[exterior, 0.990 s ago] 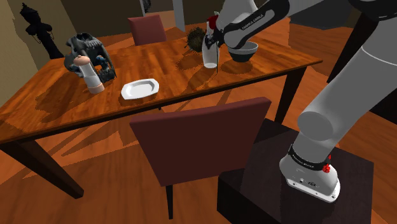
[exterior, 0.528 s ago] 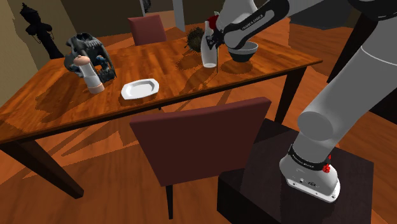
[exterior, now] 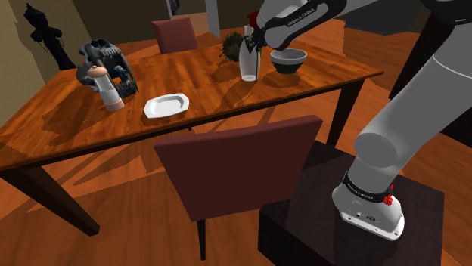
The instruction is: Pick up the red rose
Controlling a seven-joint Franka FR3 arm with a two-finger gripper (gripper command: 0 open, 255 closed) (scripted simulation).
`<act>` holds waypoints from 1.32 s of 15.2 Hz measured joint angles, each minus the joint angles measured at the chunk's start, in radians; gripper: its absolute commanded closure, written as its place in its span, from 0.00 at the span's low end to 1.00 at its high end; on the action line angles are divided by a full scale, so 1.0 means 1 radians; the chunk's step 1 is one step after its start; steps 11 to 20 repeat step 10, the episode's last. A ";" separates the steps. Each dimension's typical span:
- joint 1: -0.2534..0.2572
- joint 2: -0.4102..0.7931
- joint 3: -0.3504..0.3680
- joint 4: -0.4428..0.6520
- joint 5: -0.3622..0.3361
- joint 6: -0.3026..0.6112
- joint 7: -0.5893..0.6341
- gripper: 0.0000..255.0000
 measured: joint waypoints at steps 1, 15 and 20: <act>0.003 -0.004 0.000 0.008 0.005 -0.012 -0.005 1.00; 0.024 -0.034 -0.008 0.093 0.056 -0.125 -0.057 1.00; 0.024 -0.034 -0.008 0.093 0.056 -0.125 -0.057 1.00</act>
